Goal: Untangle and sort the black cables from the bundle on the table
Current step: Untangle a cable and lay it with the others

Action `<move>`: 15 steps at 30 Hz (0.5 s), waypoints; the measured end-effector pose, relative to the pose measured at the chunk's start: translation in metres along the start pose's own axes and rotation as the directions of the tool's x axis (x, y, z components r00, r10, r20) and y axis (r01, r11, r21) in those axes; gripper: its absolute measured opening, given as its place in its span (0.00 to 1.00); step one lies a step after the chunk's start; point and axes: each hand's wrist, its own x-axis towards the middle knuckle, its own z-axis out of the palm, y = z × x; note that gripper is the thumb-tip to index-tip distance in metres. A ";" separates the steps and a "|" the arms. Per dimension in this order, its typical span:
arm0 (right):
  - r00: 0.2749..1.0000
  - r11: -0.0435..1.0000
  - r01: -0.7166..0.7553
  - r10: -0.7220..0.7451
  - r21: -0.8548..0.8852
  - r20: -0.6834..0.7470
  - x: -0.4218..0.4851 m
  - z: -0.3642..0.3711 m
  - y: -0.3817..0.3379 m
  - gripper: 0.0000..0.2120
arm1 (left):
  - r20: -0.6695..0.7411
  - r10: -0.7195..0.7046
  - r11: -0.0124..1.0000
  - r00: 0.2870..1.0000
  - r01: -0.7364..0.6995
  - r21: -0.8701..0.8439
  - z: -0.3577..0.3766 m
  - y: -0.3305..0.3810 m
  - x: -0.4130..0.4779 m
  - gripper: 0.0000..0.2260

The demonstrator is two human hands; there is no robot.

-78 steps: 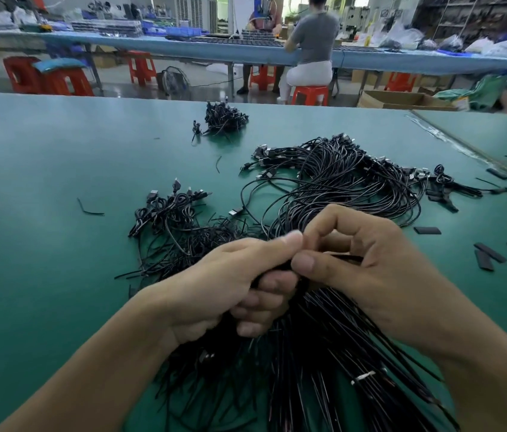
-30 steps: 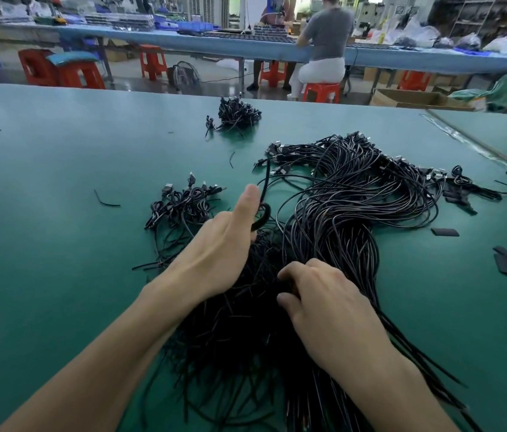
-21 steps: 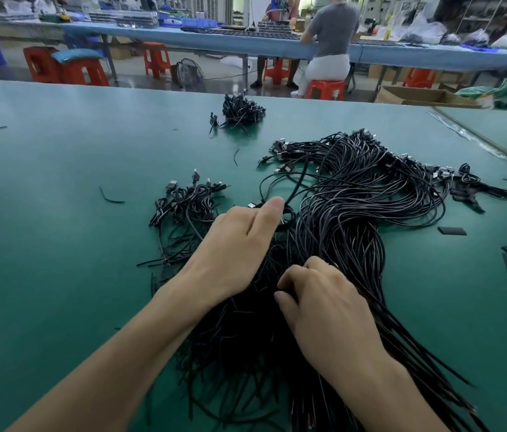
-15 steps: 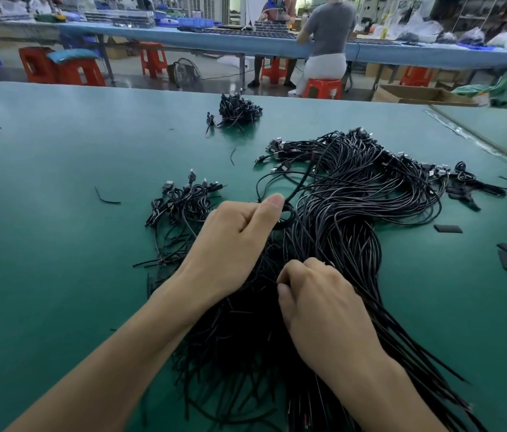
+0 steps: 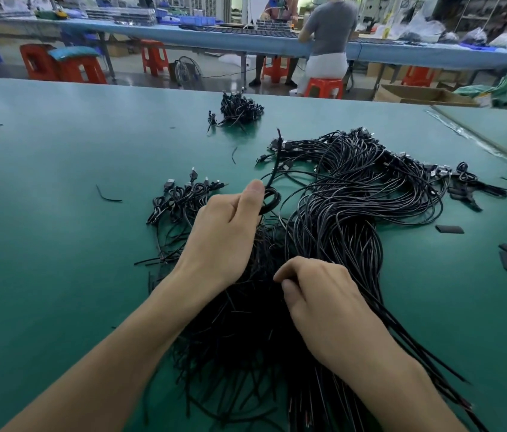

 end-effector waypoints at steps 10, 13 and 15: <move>0.960 0.947 -0.094 0.167 0.306 -0.223 0.003 -0.041 0.011 0.13 | 0.049 0.091 0.991 0.995 -0.086 -0.100 0.007 0.019 -0.015 0.25; 0.962 0.839 0.031 0.122 0.543 -0.244 0.004 -0.040 0.003 0.12 | 0.168 0.175 0.985 0.970 -0.171 -0.039 0.014 0.026 -0.025 0.27; 0.963 0.807 0.162 -0.004 0.568 -0.269 0.003 -0.040 -0.004 0.16 | 0.199 0.204 0.978 0.959 -0.208 0.000 0.016 0.028 -0.028 0.26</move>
